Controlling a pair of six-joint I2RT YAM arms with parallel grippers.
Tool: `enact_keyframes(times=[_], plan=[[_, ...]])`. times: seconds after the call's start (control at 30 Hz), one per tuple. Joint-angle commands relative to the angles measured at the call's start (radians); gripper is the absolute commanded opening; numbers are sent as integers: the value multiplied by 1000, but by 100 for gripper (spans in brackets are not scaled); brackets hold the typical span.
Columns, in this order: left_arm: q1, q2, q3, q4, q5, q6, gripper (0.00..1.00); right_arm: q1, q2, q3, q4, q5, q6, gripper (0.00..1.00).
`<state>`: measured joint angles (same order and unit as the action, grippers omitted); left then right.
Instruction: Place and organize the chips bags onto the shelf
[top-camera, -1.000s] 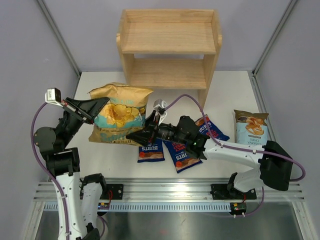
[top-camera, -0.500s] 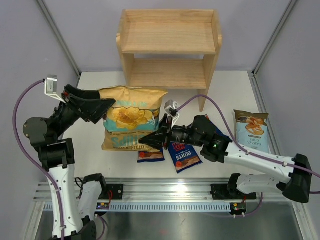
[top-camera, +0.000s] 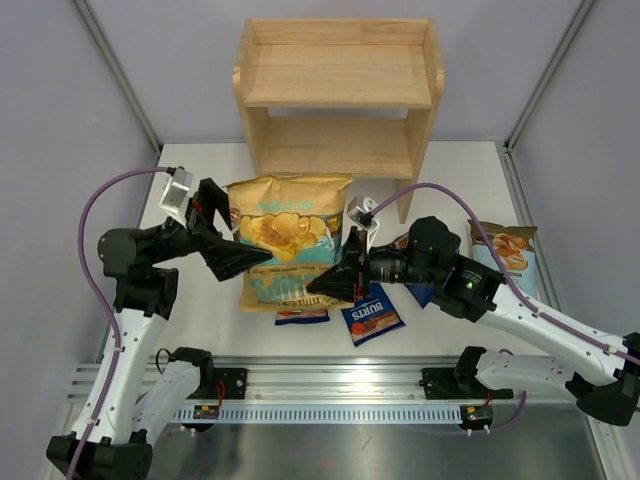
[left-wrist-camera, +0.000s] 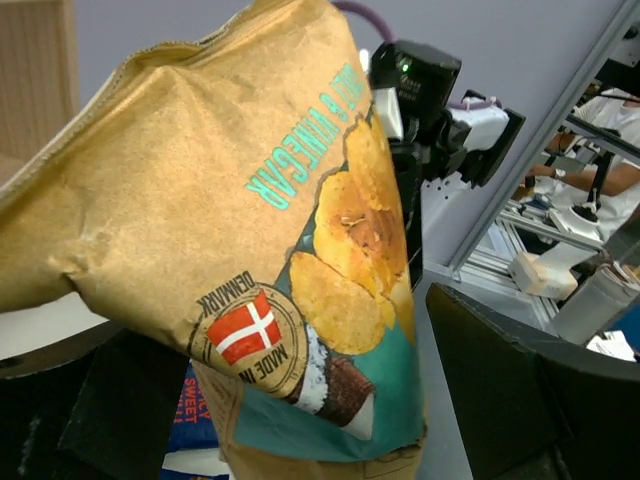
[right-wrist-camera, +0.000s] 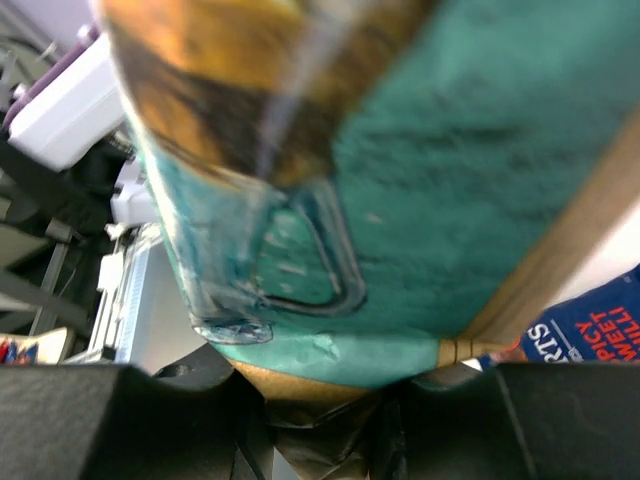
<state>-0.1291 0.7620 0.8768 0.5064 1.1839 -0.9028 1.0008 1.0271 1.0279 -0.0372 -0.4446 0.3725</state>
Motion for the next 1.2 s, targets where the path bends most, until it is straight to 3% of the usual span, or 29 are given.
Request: enact_keyframes(times=[0.0,0.03,0.07,0.13,0.17,0.27,0.3,0.37,0.43,0.53,0.73,0.97,1.17], plan=[[-32,33,31,-99,48,134,96,-1,-53,98,-27,-127,-76,21],[-33,34,31,-111,42,155,90,-2,-58,101,-64,-126,-86,21],[-35,34,30,-127,31,159,70,-5,-62,113,-84,-125,-110,23],[-35,28,31,-166,-22,194,46,-10,-71,124,-140,-100,-127,25],[-35,28,45,-234,-55,212,26,-11,-79,126,-148,-76,-135,29],[-35,22,68,-311,-187,229,7,-13,-114,117,-171,7,-136,40],[-35,20,68,-304,-210,214,2,-11,-133,110,-173,30,-133,55],[-35,8,39,-217,-276,124,0,-13,-163,87,-168,113,-112,70],[-35,-6,19,-152,-332,18,0,-13,-180,74,-167,167,-96,99],[-35,-10,-2,-86,-404,-86,0,-11,-226,3,-144,274,-34,99],[-38,-4,-73,105,-489,-320,0,-13,-317,-158,29,297,124,99],[-89,-55,-189,196,-671,-470,0,-8,-280,-394,608,388,362,99],[-153,-79,-259,204,-797,-544,0,4,-127,-416,821,438,384,100]])
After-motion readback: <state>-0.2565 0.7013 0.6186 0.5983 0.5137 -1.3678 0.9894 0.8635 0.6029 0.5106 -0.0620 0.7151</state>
